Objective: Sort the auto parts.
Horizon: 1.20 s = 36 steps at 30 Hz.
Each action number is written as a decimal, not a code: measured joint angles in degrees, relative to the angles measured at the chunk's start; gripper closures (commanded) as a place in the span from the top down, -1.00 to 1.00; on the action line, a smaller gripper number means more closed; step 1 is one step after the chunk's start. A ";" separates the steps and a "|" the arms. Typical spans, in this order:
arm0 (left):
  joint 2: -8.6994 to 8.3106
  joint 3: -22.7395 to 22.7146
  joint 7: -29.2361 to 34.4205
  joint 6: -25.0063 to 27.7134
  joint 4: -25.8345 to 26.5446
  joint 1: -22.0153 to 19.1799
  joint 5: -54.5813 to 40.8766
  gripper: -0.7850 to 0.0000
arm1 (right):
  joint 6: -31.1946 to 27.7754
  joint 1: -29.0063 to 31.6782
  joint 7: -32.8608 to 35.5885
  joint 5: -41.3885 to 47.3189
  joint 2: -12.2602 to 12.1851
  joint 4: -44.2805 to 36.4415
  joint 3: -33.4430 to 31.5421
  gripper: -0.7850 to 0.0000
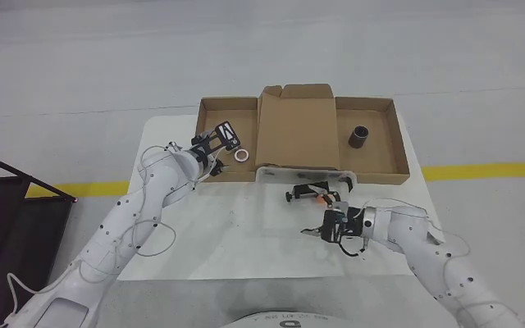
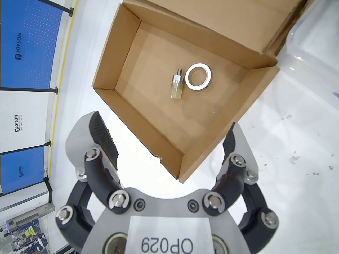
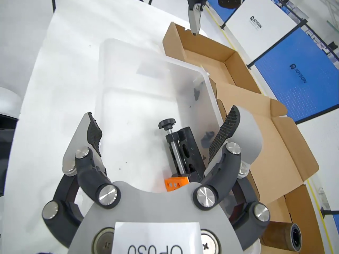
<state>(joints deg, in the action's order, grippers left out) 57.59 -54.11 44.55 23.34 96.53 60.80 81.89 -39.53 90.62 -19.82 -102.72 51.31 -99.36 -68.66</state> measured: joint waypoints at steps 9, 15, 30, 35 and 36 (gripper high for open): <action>0.00 0.00 0.00 0.00 0.00 0.00 0.00 1.00 | -4.91 -0.14 -2.94 2.96 -0.30 -1.36 -0.40 1.00; 0.00 0.00 0.00 0.00 0.00 0.00 0.00 1.00 | -10.25 1.54 -16.58 2.16 -1.75 -0.33 -4.32 0.63; 0.00 0.00 0.00 0.00 0.00 0.00 0.00 1.00 | -13.89 -5.02 7.78 12.88 -1.40 1.40 -5.84 0.30; 0.00 0.00 0.00 0.00 0.00 0.00 0.00 1.00 | -9.94 -7.40 18.42 16.01 -0.48 1.17 -2.86 0.52; 0.00 0.00 0.00 0.00 0.00 0.00 0.00 1.00 | -9.02 -7.79 20.53 16.47 -0.31 1.18 -2.32 0.62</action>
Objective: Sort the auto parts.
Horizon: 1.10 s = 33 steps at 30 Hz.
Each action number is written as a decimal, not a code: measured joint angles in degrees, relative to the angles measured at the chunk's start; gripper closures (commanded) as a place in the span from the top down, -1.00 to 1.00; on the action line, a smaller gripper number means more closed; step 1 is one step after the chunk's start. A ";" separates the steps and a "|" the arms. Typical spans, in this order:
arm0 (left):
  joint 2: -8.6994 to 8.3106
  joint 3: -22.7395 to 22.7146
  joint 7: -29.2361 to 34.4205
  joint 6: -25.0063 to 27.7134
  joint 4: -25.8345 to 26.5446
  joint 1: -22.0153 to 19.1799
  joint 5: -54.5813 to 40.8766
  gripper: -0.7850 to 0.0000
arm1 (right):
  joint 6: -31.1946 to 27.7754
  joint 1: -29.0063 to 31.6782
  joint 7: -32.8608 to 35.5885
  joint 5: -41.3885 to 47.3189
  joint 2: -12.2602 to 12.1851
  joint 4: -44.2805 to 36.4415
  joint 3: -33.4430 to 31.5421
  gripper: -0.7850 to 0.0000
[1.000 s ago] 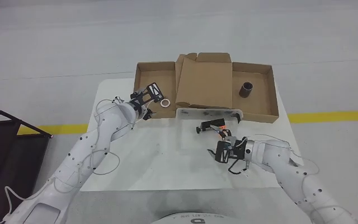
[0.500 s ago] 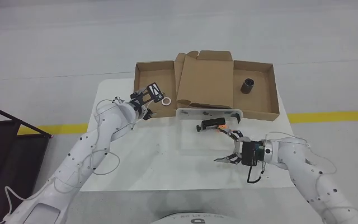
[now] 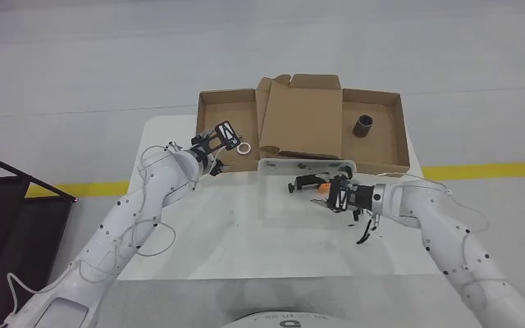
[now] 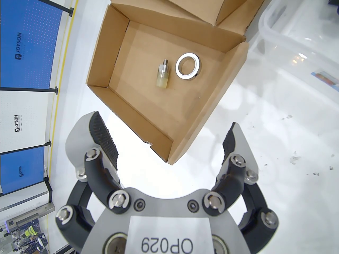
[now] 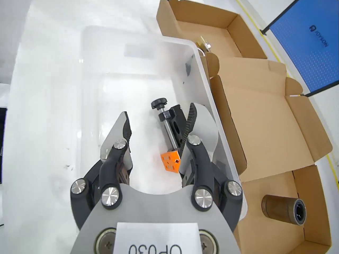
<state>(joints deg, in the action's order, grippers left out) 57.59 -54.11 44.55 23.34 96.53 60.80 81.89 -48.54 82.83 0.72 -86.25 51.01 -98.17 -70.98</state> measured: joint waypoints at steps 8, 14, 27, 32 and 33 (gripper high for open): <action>0.00 0.00 0.00 0.00 0.00 0.00 0.00 1.00 | 3.14 -2.64 9.56 2.12 0.94 1.66 3.12 1.00; 0.00 0.00 0.00 0.00 0.00 0.00 0.00 1.00 | 5.41 -4.27 13.66 2.56 1.54 2.77 4.94 1.00; 0.00 0.00 0.00 0.00 0.00 0.00 0.00 1.00 | 5.78 -7.78 17.89 3.19 2.72 6.53 8.84 1.00; 0.00 0.00 0.00 0.00 0.00 0.00 0.00 1.00 | 1.79 -8.68 17.13 2.92 2.81 7.38 10.03 1.00; 0.00 0.00 0.00 0.00 0.00 0.00 0.00 1.00 | 0.44 -8.61 16.07 2.75 2.68 7.20 9.87 1.00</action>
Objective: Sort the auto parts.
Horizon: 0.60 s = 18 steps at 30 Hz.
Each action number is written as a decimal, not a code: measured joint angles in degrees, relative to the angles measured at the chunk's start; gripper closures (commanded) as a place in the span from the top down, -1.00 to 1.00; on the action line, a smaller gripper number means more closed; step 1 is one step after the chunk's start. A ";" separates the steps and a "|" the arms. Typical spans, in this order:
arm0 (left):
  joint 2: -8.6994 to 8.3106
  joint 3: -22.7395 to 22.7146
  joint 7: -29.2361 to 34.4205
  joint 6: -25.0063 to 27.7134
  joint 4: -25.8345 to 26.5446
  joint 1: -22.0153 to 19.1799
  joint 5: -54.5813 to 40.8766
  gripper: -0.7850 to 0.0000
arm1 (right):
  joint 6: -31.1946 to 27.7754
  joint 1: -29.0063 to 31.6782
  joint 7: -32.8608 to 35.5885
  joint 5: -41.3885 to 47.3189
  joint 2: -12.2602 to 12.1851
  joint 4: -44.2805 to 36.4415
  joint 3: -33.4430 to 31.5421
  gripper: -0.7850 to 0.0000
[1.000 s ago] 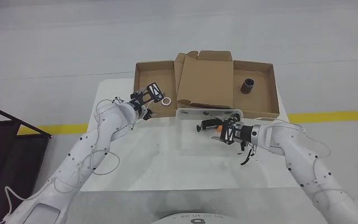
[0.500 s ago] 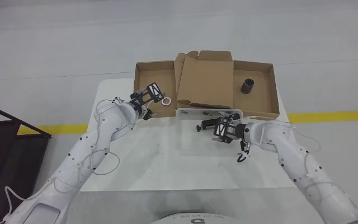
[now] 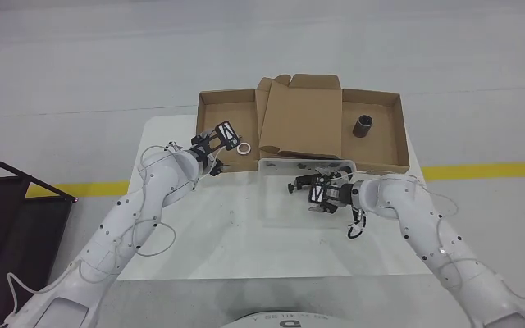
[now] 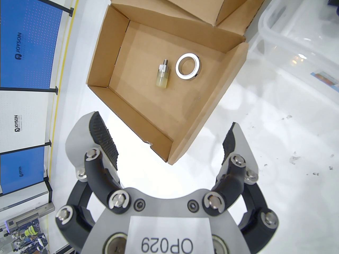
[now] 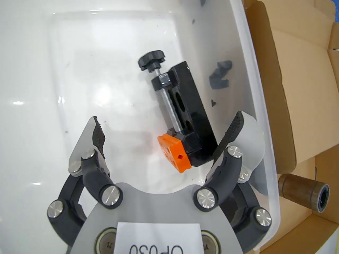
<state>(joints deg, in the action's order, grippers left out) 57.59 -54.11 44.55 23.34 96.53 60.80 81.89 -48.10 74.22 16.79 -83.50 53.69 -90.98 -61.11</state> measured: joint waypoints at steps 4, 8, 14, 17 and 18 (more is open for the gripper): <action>0.00 0.00 0.00 0.00 0.00 0.00 0.00 1.00 | -3.27 1.32 -4.75 -1.10 -0.74 -1.34 -1.93 0.98; 0.00 0.00 0.00 0.00 0.00 0.00 0.00 1.00 | -2.61 3.13 -7.80 -2.88 -1.37 -2.38 -4.20 1.00; 0.00 0.00 0.00 0.00 0.00 0.00 0.00 1.00 | 3.22 3.95 -4.41 -3.25 -1.24 -1.91 -4.99 1.00; 0.00 0.00 0.00 0.00 0.00 0.00 0.00 1.00 | 4.80 3.35 -1.19 -2.87 -0.88 -1.63 -3.94 1.00; 0.00 0.00 0.00 0.00 0.00 0.00 0.00 1.00 | 5.12 3.10 -0.07 -2.76 -0.75 -1.49 -3.53 1.00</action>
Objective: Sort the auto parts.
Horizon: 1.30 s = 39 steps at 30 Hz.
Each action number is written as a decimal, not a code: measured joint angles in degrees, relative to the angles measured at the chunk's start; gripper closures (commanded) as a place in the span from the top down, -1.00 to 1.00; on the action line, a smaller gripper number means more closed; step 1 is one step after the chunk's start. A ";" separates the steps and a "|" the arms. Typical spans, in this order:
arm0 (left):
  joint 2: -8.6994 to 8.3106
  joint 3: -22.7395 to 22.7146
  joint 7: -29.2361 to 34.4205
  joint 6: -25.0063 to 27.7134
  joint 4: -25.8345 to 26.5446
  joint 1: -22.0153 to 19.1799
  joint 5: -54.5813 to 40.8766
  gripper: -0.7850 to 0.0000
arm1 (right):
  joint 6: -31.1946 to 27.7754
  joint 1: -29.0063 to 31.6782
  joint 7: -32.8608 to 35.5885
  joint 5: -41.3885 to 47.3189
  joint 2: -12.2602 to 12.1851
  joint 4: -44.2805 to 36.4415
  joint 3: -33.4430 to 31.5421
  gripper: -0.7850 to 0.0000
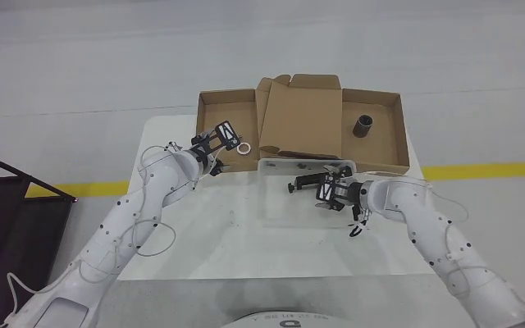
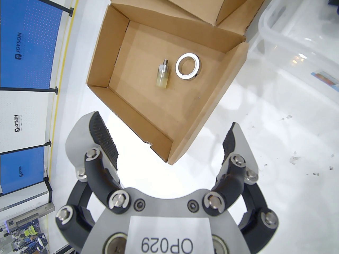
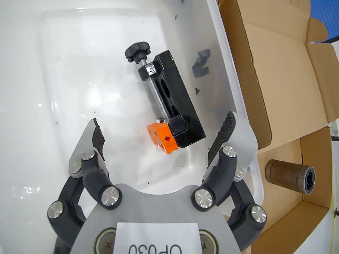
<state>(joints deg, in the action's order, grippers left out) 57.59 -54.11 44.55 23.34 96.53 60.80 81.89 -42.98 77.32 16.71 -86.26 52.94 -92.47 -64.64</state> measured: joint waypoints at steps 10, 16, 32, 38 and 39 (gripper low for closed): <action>0.00 0.00 0.00 0.00 0.00 0.00 0.00 1.00 | -0.19 -1.47 4.59 -1.42 0.57 0.39 2.51 1.00; 0.00 0.00 0.00 0.00 0.00 0.00 0.00 1.00 | -1.59 -1.17 3.81 -3.20 0.53 -0.76 3.16 0.65; 0.00 0.00 0.00 0.00 0.00 0.00 0.00 1.00 | 0.64 -0.49 1.80 -3.26 0.44 -1.22 1.68 1.00; 0.00 0.00 0.00 0.00 0.00 0.00 0.00 1.00 | 0.79 -2.42 4.04 -3.05 1.13 -0.15 3.82 1.00; 0.00 0.00 0.00 0.00 0.00 0.00 0.00 1.00 | 0.74 -2.80 4.47 -3.13 1.29 0.00 4.39 1.00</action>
<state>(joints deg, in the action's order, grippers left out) 57.59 -54.11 44.55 23.34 96.53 60.80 81.89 -42.24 74.52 21.19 -89.39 54.23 -92.47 -60.25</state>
